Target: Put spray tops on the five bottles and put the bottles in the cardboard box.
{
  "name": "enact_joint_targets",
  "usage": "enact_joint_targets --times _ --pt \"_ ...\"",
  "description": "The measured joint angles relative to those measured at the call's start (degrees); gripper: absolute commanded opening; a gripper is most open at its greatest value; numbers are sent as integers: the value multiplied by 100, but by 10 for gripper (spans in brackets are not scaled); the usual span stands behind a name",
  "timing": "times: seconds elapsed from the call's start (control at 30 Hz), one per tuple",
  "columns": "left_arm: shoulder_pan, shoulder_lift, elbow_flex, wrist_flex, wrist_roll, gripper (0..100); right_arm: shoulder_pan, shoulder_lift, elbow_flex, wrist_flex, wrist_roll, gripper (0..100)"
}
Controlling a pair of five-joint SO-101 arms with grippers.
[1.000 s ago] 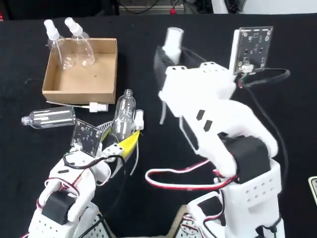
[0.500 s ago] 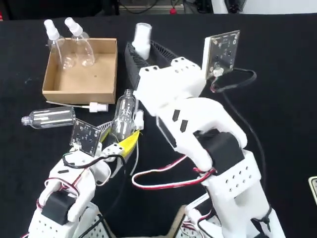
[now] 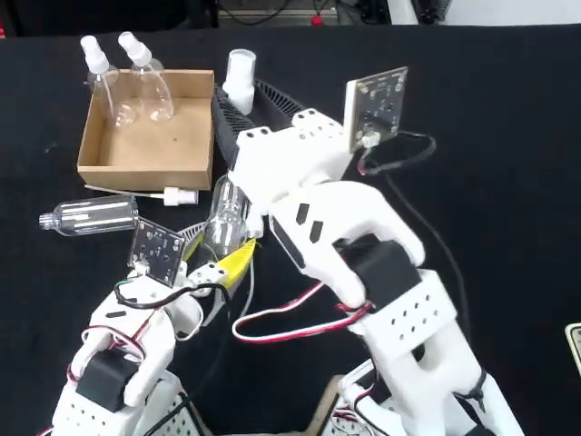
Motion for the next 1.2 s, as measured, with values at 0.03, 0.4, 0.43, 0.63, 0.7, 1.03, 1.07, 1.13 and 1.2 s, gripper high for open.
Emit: enact_joint_targets --times 0.03,0.4,0.43,0.63,0.7,1.03,1.07,1.13,1.2 --pt "0 0 0 0 0 134 0 0 97 -88 0 78" --pt "0 0 0 0 0 134 -79 -668 580 211 0 78" --pt "0 0 0 0 0 134 -123 -800 668 308 0 78" --pt "9 0 0 0 0 134 -387 -1301 1354 431 0 78" --pt "9 0 0 0 0 134 -422 -1310 1486 431 0 78" --pt "9 0 0 0 0 134 -448 -1310 2075 431 0 79" --pt "9 0 0 0 0 134 -448 -1310 2163 431 0 80" --pt "9 0 0 0 0 134 -448 -1310 2356 431 0 80" --pt "9 0 0 0 0 134 -448 -1310 2505 431 0 79"
